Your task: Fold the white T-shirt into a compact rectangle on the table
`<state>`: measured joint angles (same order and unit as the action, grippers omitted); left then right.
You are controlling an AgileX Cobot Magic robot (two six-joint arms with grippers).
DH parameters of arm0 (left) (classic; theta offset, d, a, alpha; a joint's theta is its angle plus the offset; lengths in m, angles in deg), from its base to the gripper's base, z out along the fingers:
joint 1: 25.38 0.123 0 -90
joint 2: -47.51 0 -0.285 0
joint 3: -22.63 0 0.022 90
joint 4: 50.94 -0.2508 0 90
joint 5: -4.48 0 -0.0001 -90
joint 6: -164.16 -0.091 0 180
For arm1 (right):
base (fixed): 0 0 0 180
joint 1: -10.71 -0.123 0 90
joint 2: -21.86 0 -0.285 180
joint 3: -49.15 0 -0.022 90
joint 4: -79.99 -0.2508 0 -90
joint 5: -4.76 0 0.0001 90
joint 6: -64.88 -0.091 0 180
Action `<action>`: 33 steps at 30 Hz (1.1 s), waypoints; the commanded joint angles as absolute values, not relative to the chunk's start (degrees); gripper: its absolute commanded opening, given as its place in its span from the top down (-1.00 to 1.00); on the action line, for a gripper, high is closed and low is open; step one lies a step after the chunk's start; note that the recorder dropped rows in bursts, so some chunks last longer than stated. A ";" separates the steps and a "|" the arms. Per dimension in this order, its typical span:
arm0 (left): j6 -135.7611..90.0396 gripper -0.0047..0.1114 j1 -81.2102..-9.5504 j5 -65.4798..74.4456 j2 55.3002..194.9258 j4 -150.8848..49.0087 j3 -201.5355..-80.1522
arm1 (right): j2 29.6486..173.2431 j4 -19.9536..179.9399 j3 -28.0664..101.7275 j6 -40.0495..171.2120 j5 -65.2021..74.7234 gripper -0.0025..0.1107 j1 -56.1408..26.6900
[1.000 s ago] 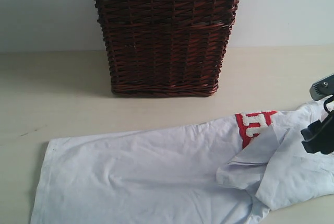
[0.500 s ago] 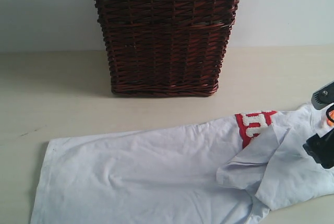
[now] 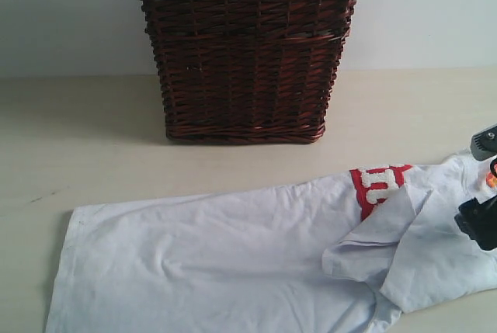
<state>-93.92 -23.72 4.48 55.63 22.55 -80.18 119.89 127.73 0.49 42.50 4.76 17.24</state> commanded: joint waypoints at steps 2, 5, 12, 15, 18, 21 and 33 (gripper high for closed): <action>-93.60 0.92 -23.61 4.48 55.30 22.97 -80.15 | 124.41 126.34 2.60 42.24 2.04 -0.90 24.23; -93.60 0.92 -23.61 4.48 55.30 22.97 -80.15 | 125.16 125.46 2.86 42.24 4.10 -0.90 24.68; -93.60 0.92 -23.61 4.48 55.30 22.97 -80.15 | 131.00 125.56 4.22 42.50 3.67 -0.90 24.68; -93.60 0.92 -23.61 4.48 55.30 22.97 -80.15 | 132.76 124.87 4.37 42.23 3.02 -0.90 24.68; -93.60 0.92 -23.61 4.48 55.30 22.97 -80.15 | 134.14 124.16 4.37 42.24 2.07 -0.90 24.68; -93.60 0.92 -23.61 4.48 55.30 22.97 -80.15 | 135.39 122.89 4.37 42.24 0.52 -0.90 24.68; -93.60 0.92 -23.61 4.48 55.30 22.97 -80.15 | 136.38 122.16 4.37 42.92 3.61 -0.90 24.68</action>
